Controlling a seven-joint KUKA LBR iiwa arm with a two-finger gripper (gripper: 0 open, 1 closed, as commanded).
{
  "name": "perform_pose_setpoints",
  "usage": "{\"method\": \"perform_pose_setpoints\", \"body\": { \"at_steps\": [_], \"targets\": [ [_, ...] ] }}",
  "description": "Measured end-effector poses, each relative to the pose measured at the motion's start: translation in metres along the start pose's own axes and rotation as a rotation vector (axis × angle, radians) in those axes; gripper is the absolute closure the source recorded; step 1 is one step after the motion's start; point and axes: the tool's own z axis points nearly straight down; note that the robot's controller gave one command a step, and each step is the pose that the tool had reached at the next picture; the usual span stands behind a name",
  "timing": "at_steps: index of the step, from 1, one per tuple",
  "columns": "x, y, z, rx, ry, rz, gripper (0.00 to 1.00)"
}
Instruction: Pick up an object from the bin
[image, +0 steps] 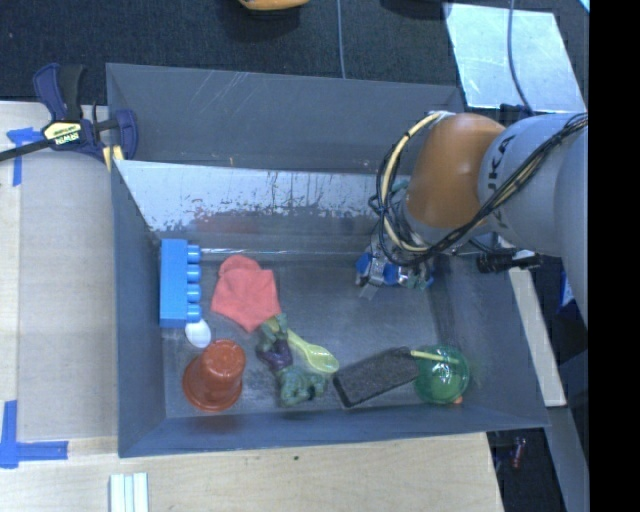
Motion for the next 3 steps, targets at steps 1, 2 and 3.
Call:
{"method": "perform_pose_setpoints", "body": {
  "at_steps": [1,2,3],
  "targets": [
    [0.011,0.004,-0.052,0.0,0.001,-0.006,1.0],
    [0.004,0.001,-0.068,-0.003,-0.012,-0.008,1.0],
    [0.015,0.007,-0.11,0.0,0.001,-0.036,1.0]
  ]
}}
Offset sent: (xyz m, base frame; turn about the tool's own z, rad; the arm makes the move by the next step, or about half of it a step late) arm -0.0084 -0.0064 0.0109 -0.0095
